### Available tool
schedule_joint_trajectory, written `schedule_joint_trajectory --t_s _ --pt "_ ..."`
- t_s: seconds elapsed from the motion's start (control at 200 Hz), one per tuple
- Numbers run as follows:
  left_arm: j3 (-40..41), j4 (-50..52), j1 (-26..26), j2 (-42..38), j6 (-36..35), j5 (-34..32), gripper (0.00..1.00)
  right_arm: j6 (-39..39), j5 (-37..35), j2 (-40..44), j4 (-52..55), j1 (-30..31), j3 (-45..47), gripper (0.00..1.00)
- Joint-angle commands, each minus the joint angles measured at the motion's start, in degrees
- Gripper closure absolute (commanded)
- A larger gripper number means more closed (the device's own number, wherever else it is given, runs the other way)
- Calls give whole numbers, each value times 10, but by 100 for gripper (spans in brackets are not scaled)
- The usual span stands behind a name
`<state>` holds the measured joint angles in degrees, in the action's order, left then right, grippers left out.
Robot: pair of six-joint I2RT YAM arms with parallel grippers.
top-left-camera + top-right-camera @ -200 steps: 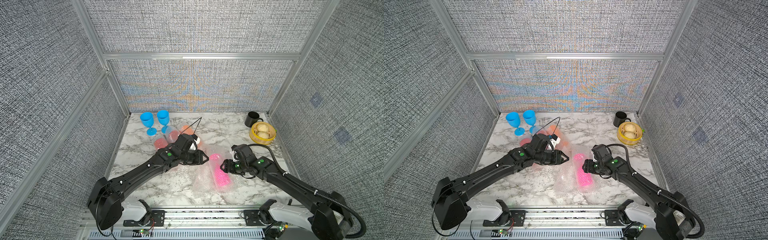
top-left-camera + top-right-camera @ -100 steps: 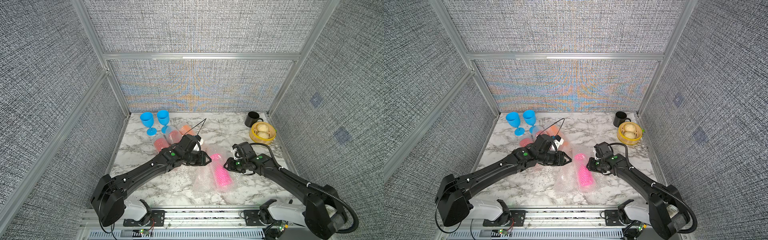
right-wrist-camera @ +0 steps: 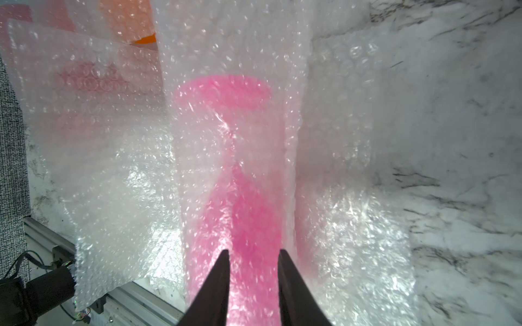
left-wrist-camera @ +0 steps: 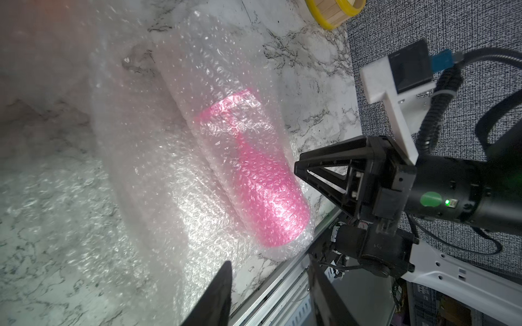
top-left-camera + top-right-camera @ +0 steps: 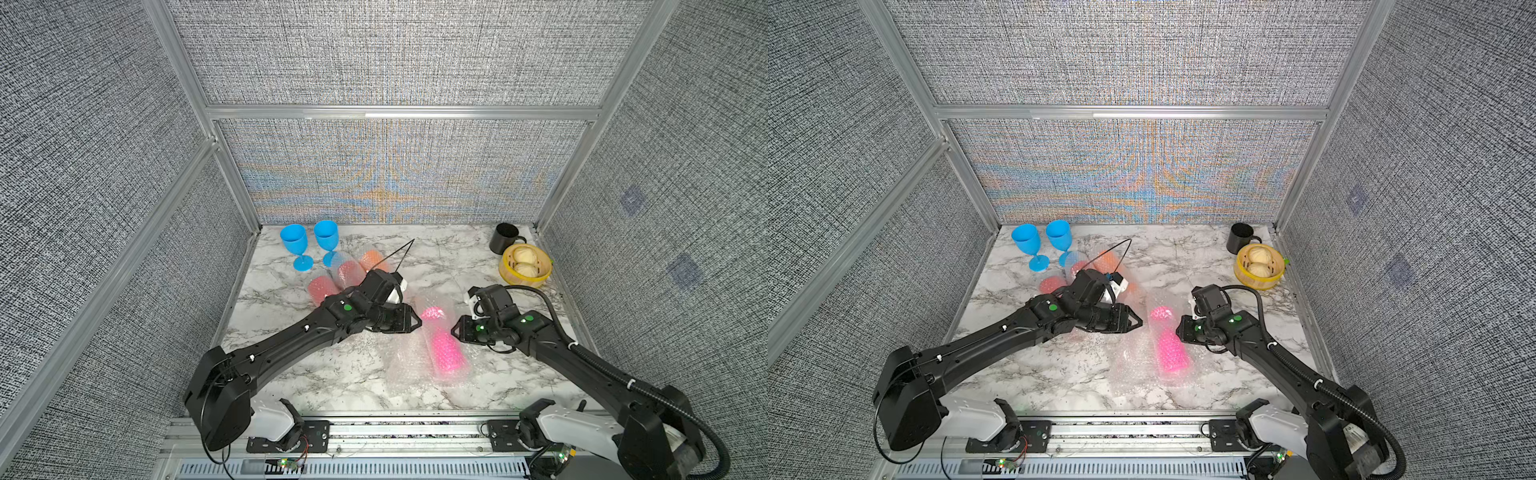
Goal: Unpack wine glasses from bubble wrap
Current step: Unwrap the bubble wrap.
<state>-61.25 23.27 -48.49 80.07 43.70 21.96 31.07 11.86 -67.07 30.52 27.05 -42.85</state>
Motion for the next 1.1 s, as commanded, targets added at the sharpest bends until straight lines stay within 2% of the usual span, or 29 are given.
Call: schedule_joint_trajectory --t_s 0.0,0.16,0.36,0.515,0.615,0.866,1.096 --pt "-5 9 0 2 -14 -6 56 -18 -12 -19 18 0 -7 74" --pt "-2 14 0 1 -17 -8 56 -25 -24 -34 14 -1 -4 75" --pt "0 15 1 0 -22 -11 56 -27 -11 0 21 -1 -13 75" --pt "-11 -9 -11 34 -13 15 56 -10 16 1 14 0 -7 75" --pt "-33 -9 -23 62 -19 28 56 -15 0 8 32 0 -9 75" --pt "-61 2 -45 107 -35 50 56 -16 -28 45 88 -7 0 83" --pt "-84 30 -59 135 -51 64 57 -15 24 9 67 -5 19 88"
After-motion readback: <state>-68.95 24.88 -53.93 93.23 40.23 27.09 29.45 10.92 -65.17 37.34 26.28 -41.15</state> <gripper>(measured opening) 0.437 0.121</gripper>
